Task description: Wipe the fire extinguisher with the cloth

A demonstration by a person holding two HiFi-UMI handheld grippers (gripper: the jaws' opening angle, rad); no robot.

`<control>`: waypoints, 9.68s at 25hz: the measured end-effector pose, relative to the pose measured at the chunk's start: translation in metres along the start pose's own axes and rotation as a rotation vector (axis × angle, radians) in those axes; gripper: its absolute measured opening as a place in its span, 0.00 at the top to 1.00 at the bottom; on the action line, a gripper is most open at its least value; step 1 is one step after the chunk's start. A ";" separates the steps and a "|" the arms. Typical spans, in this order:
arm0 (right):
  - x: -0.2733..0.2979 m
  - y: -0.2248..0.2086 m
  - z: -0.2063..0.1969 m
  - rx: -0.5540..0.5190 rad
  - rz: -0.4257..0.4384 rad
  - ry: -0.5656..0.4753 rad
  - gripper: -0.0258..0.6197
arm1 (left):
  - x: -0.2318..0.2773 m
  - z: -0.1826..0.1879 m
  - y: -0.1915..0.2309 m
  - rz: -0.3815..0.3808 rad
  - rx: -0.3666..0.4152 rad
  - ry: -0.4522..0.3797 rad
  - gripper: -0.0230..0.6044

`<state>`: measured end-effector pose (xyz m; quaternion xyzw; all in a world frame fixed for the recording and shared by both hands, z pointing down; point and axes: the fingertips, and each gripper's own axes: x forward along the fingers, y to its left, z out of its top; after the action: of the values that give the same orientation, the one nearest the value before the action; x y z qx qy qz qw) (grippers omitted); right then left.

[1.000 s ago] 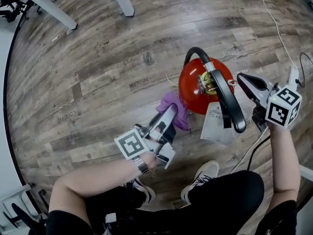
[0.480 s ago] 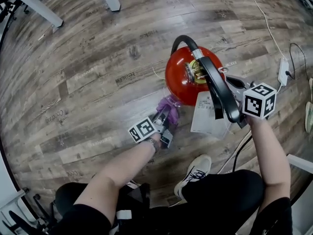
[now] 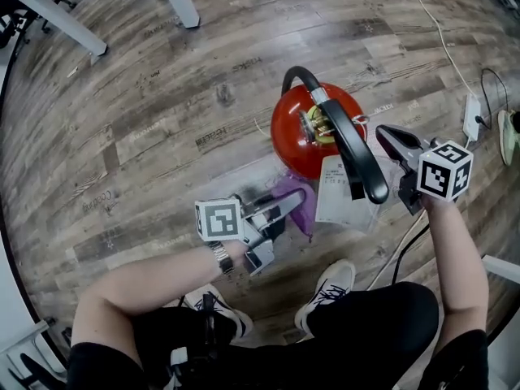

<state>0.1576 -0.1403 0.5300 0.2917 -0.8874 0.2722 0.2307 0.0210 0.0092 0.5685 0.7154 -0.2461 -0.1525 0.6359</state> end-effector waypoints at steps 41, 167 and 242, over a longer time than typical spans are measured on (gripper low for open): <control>-0.002 -0.012 -0.029 0.036 -0.002 0.048 0.95 | 0.044 -0.041 0.201 0.363 0.011 0.142 0.78; -0.034 0.137 0.142 -0.223 0.498 -0.005 0.84 | -0.069 0.074 -0.181 -0.204 0.647 0.184 0.96; 0.111 0.121 -0.186 0.460 0.393 0.155 0.85 | -0.063 0.036 -0.124 -0.042 0.745 0.384 0.96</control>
<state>0.0460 0.0132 0.6898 0.1377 -0.8216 0.5269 0.1686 -0.0306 0.0224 0.4356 0.9168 -0.1468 0.0704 0.3647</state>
